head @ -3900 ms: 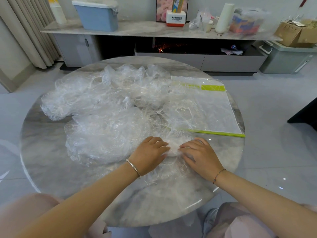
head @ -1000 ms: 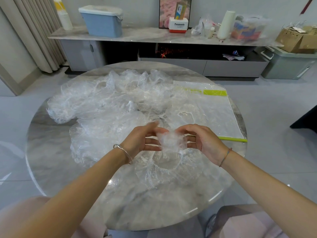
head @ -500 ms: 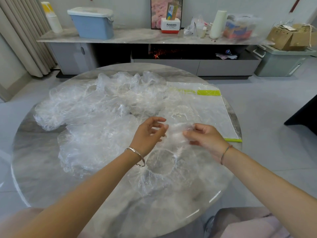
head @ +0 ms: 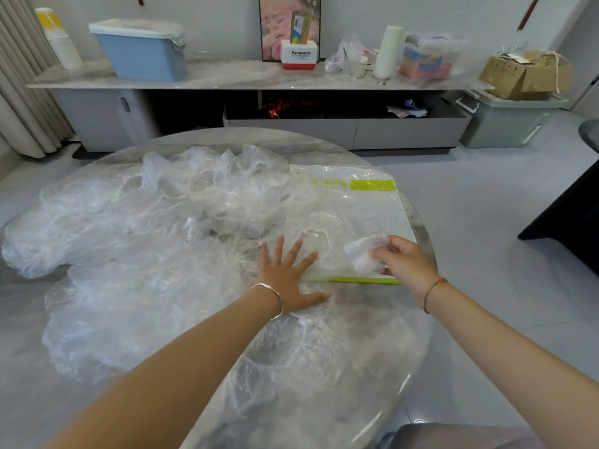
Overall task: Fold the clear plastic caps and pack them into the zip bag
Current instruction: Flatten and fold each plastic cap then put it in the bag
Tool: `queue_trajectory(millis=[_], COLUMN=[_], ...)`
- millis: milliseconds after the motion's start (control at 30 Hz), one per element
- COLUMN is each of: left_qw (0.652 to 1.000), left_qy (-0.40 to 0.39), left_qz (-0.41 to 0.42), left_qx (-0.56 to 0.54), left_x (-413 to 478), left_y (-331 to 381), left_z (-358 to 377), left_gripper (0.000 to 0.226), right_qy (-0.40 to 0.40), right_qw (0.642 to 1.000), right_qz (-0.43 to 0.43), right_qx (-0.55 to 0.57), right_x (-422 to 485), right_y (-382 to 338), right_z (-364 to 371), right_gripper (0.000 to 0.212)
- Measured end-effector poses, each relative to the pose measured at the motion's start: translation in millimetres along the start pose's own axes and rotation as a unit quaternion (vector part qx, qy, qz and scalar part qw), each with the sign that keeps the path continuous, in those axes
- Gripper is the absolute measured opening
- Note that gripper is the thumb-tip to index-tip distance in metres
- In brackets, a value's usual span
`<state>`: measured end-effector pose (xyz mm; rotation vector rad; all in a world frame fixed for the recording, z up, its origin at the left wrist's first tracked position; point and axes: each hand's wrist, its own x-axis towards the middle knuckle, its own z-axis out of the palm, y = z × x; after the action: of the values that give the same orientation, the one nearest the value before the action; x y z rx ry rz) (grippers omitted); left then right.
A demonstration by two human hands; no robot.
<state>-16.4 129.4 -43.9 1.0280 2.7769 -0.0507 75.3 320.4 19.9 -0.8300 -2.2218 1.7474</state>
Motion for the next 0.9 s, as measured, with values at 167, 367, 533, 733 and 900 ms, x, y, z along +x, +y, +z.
queue_trajectory(millis=[167, 367, 533, 733, 900], left_qw=[0.999, 0.999, 0.985, 0.971, 0.984], left_qy=[0.001, 0.009, 0.139, 0.121, 0.121], left_qz=[-0.035, -0.031, 0.091, 0.202, 0.124], left_qx=[-0.005, -0.001, -0.048, -0.045, -0.03], left_x=[-10.6, -21.1, -10.5, 29.7, 38.5], left_y=[-33.6, -52.8, -12.4, 42.5, 39.6], left_z=[7.8, 1.5, -28.7, -36.2, -31.3], left_gripper=[0.104, 0.127, 0.093, 0.036, 0.022], right_qy=[-0.018, 0.007, 0.035, 0.053, 0.06], right_qw=[1.0, 0.999, 0.997, 0.995, 0.995], right_qz=[-0.001, 0.011, 0.02, 0.02, 0.01], right_qx=[0.006, 0.034, 0.059, 0.08, 0.075], right_x=[-1.3, -0.3, 2.4, 1.8, 4.1], right_y=[0.4, -2.6, -6.8, -3.9, 4.3], right_z=[6.9, 5.3, -7.8, -37.3, -49.4], right_gripper=[0.011, 0.023, 0.017, 0.008, 0.009])
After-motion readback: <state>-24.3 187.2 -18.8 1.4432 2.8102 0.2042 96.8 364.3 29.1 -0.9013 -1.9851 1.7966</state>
